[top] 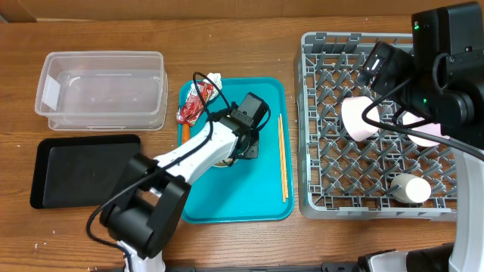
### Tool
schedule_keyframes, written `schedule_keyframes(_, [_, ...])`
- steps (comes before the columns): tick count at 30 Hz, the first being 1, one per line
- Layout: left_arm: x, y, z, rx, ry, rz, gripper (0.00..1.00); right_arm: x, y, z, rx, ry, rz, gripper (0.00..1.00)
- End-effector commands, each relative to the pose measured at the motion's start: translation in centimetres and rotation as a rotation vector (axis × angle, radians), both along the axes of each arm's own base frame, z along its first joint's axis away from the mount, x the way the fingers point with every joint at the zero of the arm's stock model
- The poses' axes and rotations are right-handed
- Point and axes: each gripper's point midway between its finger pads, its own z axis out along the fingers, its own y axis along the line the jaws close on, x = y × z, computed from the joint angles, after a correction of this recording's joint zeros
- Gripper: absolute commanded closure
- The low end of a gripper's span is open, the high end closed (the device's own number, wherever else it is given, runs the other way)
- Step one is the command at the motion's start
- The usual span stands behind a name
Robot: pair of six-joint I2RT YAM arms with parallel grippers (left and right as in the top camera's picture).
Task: Sort waste into correct bins and load items into the dishwasher
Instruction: 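Lift the white food plate with the left gripper off the teal tray, then tip the food plate over the black tray to dump the scraps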
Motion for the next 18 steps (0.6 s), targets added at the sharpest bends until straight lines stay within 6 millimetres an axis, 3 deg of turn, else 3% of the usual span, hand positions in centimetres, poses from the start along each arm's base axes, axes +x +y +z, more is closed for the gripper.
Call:
schedule_keyframes(1, [-0.1,0.1,-1.2,0.023,0.027,-0.004,0.90,0.0,0.0,0.1,0.005,-0.002,-0.001,0.00])
schedule_keyframes(3, [-0.3,0.1,-1.2,0.016,0.038,-0.004,0.96,0.0,0.0,0.1,0.005,-0.002,-0.001,0.00])
schedule_keyframes(11, [-0.3,-0.1,-0.3,0.020,0.039,-0.068,0.96,0.0,0.0,0.1,0.005,-0.002,-0.001,0.00])
schedule_keyframes(14, [-0.2,0.0,1.6,0.035,0.045,-0.090,0.96,0.0,0.0,0.1,0.005,-0.002,-0.001,0.00])
schedule_keyframes(18, [0.3,0.2,6.1,0.035,0.028,-0.088,0.96,0.0,0.0,0.1,0.005,-0.002,-0.001,0.00])
